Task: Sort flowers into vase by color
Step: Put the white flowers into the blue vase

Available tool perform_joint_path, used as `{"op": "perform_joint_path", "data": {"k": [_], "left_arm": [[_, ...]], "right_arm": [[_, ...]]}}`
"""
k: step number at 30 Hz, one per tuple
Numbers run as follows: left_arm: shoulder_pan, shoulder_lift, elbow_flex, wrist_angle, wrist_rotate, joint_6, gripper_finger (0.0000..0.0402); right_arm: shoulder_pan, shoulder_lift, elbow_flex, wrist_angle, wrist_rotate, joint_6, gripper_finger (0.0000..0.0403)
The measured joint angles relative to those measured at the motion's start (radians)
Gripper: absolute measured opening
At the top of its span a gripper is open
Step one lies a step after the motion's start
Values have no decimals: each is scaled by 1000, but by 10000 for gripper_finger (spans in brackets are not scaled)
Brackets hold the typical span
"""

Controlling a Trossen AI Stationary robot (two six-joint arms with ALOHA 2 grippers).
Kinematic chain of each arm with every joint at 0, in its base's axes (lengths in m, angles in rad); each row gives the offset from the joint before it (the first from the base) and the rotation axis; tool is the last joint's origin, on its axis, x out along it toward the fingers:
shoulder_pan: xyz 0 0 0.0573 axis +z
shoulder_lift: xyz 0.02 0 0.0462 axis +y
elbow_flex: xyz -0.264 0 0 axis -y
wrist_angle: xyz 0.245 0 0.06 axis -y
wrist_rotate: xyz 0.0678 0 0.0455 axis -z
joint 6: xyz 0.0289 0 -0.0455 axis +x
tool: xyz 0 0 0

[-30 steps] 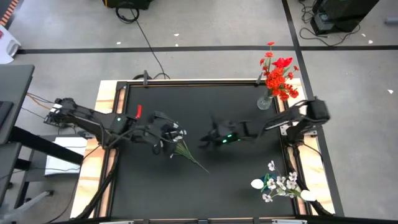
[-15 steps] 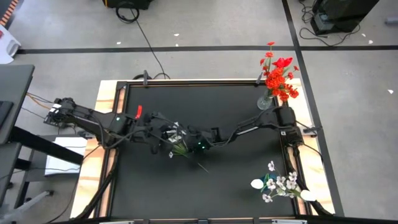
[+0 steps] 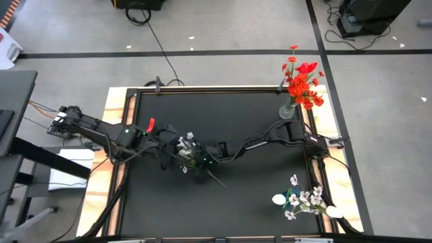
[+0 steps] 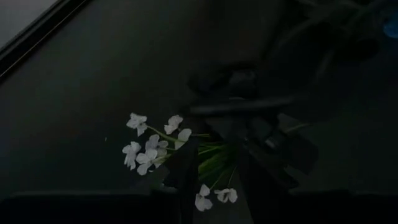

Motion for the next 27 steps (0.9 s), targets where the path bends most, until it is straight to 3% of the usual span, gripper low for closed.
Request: {"op": "perform_joint_path", "data": {"k": [7,14,22,27], "left_arm": [[0,0,0,-3,0,-7,117],[0,0,0,-2,0,-21,117],[-7,0,0,5,-1,-36,117],[-25,0,0,22,-4,-45,117]], "right_arm": [[20,-2,-4,-39,77,-72,154],[-2,-32,-10,-74,-39,-28,23],[-30,-149,-15,-77,-43,62,17],[-63,-242,-14,-73,36,97,17]]}}
